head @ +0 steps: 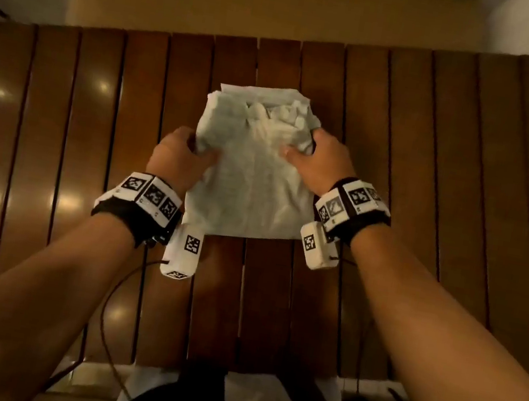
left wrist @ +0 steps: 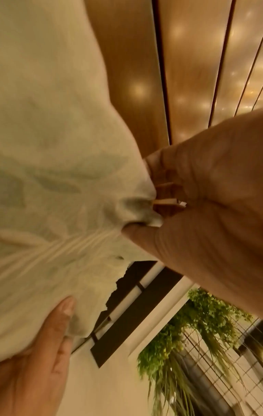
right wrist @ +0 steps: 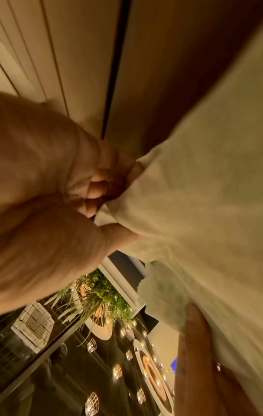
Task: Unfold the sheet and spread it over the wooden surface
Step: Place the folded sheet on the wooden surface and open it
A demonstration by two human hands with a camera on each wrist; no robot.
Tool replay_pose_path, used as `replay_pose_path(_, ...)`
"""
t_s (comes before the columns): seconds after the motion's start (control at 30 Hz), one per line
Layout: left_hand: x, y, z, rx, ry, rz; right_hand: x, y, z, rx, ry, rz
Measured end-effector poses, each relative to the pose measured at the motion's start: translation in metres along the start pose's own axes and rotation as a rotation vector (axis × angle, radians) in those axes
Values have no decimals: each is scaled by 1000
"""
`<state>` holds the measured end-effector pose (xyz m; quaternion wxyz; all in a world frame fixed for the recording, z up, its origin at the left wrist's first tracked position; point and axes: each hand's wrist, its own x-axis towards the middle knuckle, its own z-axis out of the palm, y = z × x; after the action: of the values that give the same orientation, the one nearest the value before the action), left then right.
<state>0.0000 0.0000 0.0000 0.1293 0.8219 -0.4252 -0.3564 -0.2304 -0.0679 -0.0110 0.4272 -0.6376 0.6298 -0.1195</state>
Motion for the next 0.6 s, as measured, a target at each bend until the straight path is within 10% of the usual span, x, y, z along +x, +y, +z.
replay_pose_path(0.33, 38, 16, -25, -79, 41, -21, 43, -24, 4, 21, 22, -31)
replay_pose_path(0.6, -77, -9, -93, -342, -158, 428, -91, -55, -45, 108, 94, -262)
